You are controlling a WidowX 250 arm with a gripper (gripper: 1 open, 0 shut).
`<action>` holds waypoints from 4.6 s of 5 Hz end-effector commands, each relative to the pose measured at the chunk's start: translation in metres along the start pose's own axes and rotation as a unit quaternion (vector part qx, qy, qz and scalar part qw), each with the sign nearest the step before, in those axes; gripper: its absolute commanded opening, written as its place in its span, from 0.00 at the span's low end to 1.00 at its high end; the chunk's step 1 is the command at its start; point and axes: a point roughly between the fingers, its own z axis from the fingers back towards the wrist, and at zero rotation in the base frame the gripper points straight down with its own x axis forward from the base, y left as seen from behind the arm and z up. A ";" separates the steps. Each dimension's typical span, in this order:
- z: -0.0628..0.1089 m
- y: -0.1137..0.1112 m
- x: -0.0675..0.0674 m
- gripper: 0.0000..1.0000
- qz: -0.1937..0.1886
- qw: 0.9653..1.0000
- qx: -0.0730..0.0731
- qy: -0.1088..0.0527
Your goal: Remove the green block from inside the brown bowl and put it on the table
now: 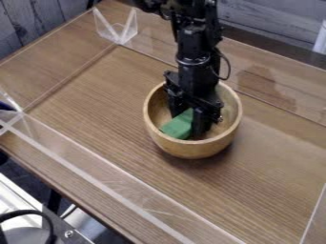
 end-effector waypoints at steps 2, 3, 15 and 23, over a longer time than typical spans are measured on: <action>0.035 -0.009 0.000 0.00 -0.032 0.999 0.001 -0.009; 0.039 -0.010 -0.003 0.00 -0.031 0.999 -0.002 -0.028; 0.057 -0.038 0.061 0.00 -0.042 0.988 0.071 -0.134; 0.052 -0.010 0.066 0.00 -0.051 0.983 0.072 -0.164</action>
